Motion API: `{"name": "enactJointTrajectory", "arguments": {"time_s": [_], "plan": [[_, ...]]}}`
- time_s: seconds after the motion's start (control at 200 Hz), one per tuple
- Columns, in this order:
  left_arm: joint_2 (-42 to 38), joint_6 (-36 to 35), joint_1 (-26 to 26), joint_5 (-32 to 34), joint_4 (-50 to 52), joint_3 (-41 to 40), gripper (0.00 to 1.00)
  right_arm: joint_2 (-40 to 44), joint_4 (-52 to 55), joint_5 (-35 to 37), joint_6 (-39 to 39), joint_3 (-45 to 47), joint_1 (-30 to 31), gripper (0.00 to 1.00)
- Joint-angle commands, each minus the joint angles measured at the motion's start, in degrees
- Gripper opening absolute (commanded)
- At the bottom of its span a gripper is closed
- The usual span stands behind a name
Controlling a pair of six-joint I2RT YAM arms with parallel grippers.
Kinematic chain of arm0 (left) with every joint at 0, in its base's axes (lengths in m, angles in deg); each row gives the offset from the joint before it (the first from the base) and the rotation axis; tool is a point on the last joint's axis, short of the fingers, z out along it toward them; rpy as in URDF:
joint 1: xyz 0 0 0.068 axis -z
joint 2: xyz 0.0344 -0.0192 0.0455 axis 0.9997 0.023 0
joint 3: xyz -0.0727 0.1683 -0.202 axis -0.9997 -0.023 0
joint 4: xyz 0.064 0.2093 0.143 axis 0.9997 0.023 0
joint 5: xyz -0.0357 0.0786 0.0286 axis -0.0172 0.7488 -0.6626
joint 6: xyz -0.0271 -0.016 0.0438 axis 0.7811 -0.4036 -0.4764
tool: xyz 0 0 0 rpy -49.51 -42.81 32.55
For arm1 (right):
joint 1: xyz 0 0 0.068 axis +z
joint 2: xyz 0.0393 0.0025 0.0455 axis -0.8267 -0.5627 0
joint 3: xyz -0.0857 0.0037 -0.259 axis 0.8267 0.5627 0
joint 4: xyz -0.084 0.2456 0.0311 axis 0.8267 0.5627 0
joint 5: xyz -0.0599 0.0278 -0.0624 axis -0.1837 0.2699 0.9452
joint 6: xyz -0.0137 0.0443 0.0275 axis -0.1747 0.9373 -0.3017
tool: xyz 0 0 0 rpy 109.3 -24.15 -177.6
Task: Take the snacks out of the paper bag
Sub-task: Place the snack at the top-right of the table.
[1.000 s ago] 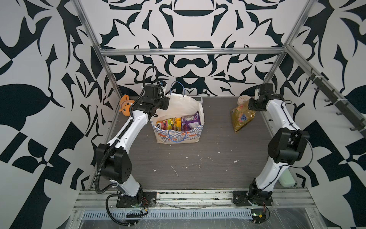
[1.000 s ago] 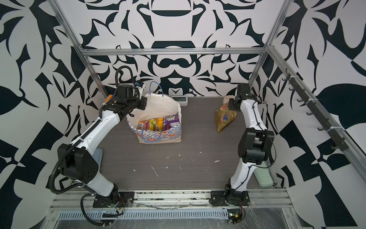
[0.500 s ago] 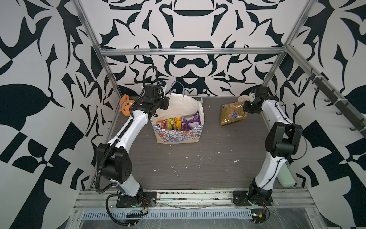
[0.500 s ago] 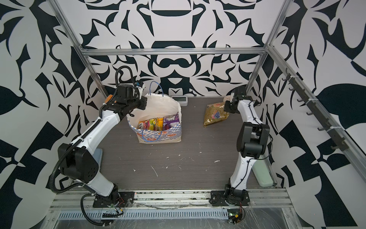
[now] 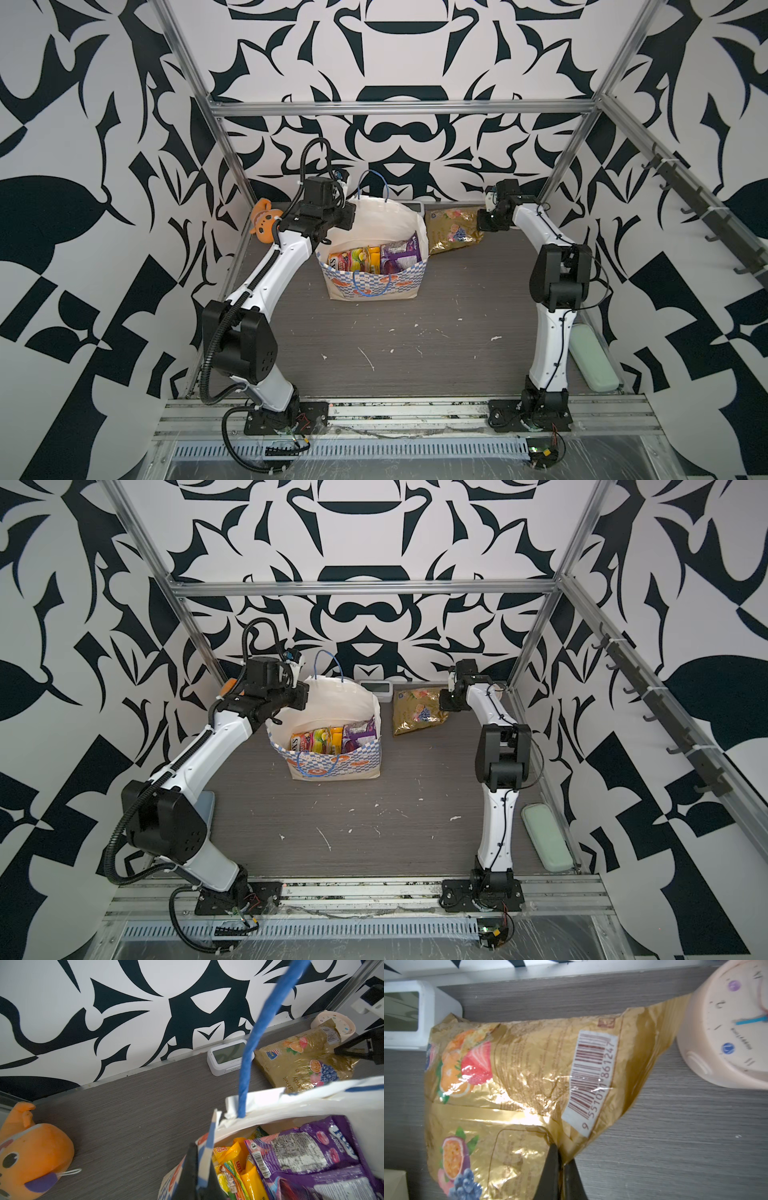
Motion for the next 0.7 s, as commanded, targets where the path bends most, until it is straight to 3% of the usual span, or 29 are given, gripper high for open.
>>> {"name": "enactJointTrajectory", "arguments": {"time_s": [0.0,0.07,0.115,0.145,0.18,0.2,0.24,0.31,0.39,0.48,0.54,0.57,0.695], "plan": [[-1.6,0.9,0.1,-1.2,-6.9,1.5,0.00,3.2,2.1,8.3,-0.9,-4.1,-1.5,0.09],[-1.5,0.9,0.2,-1.2,-6.8,1.5,0.00,3.5,3.4,12.3,-0.8,-4.7,-1.6,0.11],[-1.5,0.9,0.2,-1.3,-6.9,1.5,0.00,4.4,3.4,12.7,-0.3,-4.2,-2.2,0.22],[-1.5,0.9,0.2,-1.4,-6.9,1.4,0.00,5.0,2.9,11.8,-0.3,-3.5,-2.7,0.38],[-1.5,0.9,0.1,-1.4,-6.9,1.4,0.00,5.7,2.3,10.6,0.0,-2.8,-3.3,0.75],[-1.5,0.8,0.2,-1.5,-6.8,1.4,0.00,6.0,2.2,9.9,0.2,-2.6,-3.5,0.91],[-1.3,0.8,0.1,-1.5,-6.8,1.4,0.00,6.1,2.7,8.6,0.2,-2.8,-3.8,0.96],[-1.3,0.8,0.2,-1.5,-7.0,1.4,0.00,5.8,5.2,8.5,0.5,-4.5,-3.8,0.86],[-1.1,0.9,0.2,-1.5,-7.0,1.7,0.00,7.5,5.8,7.5,1.3,-4.0,-3.6,0.82],[-0.8,1.0,0.2,-1.5,-6.9,2.0,0.00,11.3,1.7,4.4,2.3,-0.2,-2.4,0.58],[-0.6,0.9,0.2,-1.9,-6.8,2.2,0.00,13.5,-1.3,1.8,2.6,2.4,-1.5,0.27],[-0.4,0.9,0.2,-1.9,-6.9,2.3,0.00,13.9,-2.7,0.0,3.1,3.3,-1.1,0.17],[0.1,1.3,0.2,-1.9,-6.9,2.6,0.00,10.2,-4.4,-7.6,6.6,2.2,-0.6,0.12]]}}
